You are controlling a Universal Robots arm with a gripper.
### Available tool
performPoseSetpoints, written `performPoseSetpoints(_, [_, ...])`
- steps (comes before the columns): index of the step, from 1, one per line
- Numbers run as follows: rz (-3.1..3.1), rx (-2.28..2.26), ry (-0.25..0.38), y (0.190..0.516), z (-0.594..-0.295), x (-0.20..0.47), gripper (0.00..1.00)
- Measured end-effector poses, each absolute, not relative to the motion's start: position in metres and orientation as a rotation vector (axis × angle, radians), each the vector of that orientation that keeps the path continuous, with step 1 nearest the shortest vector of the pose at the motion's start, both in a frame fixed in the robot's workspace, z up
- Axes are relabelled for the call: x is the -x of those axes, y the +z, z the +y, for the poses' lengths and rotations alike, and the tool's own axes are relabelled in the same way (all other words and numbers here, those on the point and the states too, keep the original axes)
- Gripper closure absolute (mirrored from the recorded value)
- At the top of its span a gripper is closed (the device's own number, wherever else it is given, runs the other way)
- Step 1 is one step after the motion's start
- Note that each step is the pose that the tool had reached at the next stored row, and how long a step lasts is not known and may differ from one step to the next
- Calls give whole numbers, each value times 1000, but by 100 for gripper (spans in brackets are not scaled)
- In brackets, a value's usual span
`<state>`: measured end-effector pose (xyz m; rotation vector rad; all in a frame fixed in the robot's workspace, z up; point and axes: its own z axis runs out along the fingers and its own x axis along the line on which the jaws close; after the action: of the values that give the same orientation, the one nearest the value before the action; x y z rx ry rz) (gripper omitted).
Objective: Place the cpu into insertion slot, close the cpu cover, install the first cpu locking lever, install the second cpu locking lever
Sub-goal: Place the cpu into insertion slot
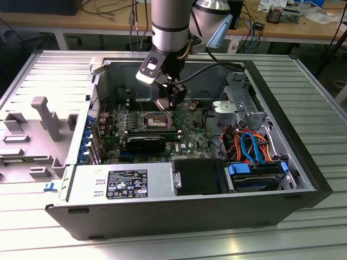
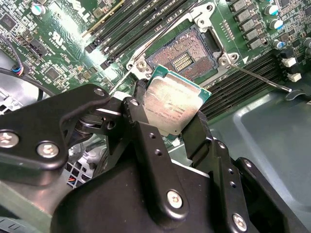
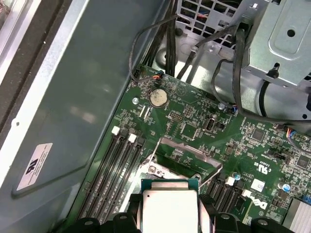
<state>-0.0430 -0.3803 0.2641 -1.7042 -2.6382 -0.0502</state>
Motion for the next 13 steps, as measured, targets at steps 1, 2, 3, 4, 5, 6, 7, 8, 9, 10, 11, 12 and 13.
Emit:
performPoseSetpoints(1, [-2636, 1707, -50, 264, -380, 43, 46])
performPoseSetpoints(2, [-2635, 1710, -50, 264, -380, 43, 46])
performPoseSetpoints(3, [-2633, 1713, -50, 264, -380, 43, 46])
performPoseSetpoints(4, [-2631, 1715, -50, 264, -380, 43, 46])
performPoseSetpoints(5, [-2630, 1717, -50, 264, -380, 43, 46])
performPoseSetpoints(6, [-2629, 1719, -50, 264, -380, 43, 46])
performPoseSetpoints(7, [-2628, 1721, -50, 264, -380, 43, 46])
performPoseSetpoints(8, [-2627, 1722, -50, 264, -380, 43, 46])
performPoseSetpoints(9, [-2626, 1723, -50, 264, -380, 43, 46])
performPoseSetpoints(10, [-2625, 1725, -50, 264, -380, 43, 46])
performPoseSetpoints(11, [-2624, 1726, -50, 263, -380, 43, 46])
performPoseSetpoints(12, [-2623, 1728, -50, 263, -380, 43, 46])
performPoseSetpoints(13, [-2622, 1729, -50, 263, -380, 43, 46])
